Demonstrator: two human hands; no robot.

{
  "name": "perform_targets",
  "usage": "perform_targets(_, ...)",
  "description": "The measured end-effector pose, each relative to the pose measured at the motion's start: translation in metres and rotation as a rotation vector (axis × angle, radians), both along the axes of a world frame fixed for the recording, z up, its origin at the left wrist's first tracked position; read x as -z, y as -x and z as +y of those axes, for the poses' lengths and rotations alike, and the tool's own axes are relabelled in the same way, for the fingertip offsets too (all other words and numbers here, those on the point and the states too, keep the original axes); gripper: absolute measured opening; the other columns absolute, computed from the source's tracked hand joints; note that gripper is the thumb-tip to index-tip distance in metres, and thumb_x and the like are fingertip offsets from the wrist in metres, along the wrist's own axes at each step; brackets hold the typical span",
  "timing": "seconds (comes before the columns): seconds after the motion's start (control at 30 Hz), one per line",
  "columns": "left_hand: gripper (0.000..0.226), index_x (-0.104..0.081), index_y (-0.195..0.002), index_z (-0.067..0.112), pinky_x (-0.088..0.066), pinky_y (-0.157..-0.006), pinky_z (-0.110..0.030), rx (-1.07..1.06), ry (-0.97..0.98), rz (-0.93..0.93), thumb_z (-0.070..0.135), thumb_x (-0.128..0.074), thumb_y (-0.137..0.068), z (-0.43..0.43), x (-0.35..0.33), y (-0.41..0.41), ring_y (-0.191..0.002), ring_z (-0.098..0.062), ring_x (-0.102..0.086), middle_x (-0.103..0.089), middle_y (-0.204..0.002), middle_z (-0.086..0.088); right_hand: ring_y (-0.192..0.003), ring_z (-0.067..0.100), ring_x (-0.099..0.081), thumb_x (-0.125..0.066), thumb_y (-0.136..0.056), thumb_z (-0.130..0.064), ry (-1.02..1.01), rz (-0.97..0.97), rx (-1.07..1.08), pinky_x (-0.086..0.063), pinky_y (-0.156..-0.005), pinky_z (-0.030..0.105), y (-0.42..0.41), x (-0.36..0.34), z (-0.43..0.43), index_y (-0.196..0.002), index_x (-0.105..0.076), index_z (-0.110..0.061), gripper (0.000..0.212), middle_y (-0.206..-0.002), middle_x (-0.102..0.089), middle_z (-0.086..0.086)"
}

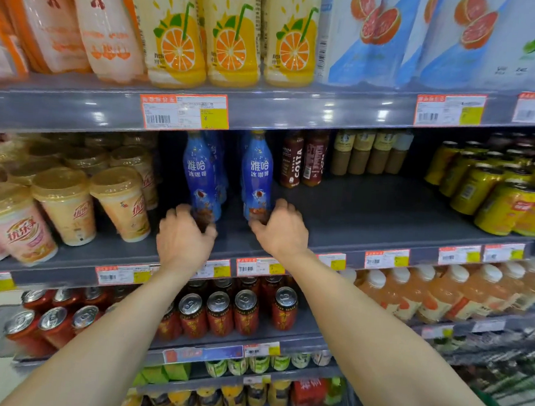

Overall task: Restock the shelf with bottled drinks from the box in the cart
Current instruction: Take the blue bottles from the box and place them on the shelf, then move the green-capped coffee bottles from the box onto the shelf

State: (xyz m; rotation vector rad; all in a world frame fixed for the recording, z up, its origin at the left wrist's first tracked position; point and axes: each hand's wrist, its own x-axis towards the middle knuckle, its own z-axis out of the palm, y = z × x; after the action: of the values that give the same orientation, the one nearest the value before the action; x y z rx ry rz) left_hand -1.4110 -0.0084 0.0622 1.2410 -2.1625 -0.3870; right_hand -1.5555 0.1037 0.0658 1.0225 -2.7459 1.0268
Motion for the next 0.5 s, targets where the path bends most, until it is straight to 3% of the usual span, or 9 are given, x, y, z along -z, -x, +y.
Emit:
perform_targets(0.17, 0.038, -0.059, -0.121, 0.012, -0.045, -0.094, -0.046, 0.264, 0.070, 0.070, 0.029, -0.066, -0.087, 0.082, 0.023, -0.034, -0.111, -0.031, -0.052, -0.060, -0.114, -0.008, -0.121, 0.031, -0.046, -0.062, -0.089, -0.037, 0.050, 0.061, -0.089, -0.043, -0.098, 0.042, -0.043, 0.007, 0.057, -0.138, -0.044, -0.012, 0.058, -0.129, -0.053, 0.011)
perform_targets(0.33, 0.034, -0.060, -0.115, 0.014, -0.045, -0.093, -0.043, 0.422, -0.008, -0.060, 0.033, -0.065, -0.087, 0.157, 0.065, -0.055, -0.108, -0.029, -0.053, -0.062, -0.110, -0.006, -0.119, 0.029, -0.048, -0.060, -0.089, -0.032, 0.096, 0.088, -0.098, -0.045, -0.097, 0.042, -0.074, 0.027, 0.136, -0.128, -0.052, -0.015, 0.044, -0.124, -0.056, 0.008)
perform_targets(0.5, 0.032, -0.059, -0.118, 0.016, -0.045, -0.092, -0.041, 0.564, -0.119, -0.180, 0.034, -0.063, -0.091, 0.227, 0.103, -0.069, -0.111, -0.028, -0.052, -0.061, -0.112, -0.002, -0.122, 0.029, -0.047, -0.058, -0.092, -0.033, -0.057, -0.021, -0.012, -0.045, -0.097, 0.041, -0.089, 0.070, 0.230, -0.134, -0.049, -0.015, 0.046, -0.129, -0.052, 0.008)
